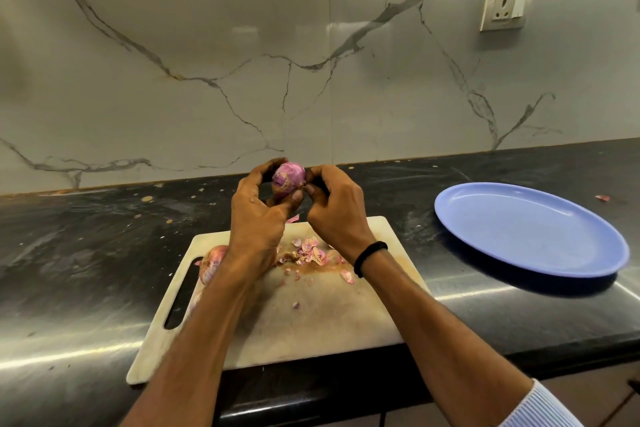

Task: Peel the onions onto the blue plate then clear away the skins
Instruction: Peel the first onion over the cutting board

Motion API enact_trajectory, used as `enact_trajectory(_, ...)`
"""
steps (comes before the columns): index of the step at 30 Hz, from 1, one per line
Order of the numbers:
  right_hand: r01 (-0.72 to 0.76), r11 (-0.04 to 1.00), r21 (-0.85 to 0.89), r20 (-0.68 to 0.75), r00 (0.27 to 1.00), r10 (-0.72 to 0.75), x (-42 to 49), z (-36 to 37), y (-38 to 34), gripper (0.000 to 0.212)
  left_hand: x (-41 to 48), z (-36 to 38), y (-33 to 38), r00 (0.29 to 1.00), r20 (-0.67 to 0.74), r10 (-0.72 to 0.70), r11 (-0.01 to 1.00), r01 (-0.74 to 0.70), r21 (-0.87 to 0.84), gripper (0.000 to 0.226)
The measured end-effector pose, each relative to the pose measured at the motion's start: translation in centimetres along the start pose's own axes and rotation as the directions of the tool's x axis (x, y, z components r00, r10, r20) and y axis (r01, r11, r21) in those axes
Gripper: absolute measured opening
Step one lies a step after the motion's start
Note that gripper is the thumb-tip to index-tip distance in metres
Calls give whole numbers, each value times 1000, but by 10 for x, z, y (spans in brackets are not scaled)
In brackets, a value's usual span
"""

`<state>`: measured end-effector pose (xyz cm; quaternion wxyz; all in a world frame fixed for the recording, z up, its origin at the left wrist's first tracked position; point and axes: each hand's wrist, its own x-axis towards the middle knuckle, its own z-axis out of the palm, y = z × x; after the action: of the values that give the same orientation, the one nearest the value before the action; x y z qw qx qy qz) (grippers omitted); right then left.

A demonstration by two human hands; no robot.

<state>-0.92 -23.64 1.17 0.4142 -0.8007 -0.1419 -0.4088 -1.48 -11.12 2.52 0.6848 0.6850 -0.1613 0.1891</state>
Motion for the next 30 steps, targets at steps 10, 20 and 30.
enact_trajectory(10, -18, 998, 61, -94, 995, 24, 4, -7, 4, 15, 15, -13, -6, 976, -88, -201, 970, 186, -153, 48)
enact_trajectory(20, -56, 998, 29, -98, 994, 58, 3, -6, 6, 18, 7, -8, 6, 937, 69, -344, 810, 333, -483, 27)
enact_trajectory(30, 19, 996, 87, 45, 999, -23, 2, -3, 6, 36, 7, -7, 5, 927, 78, -367, 838, 366, -405, 29)
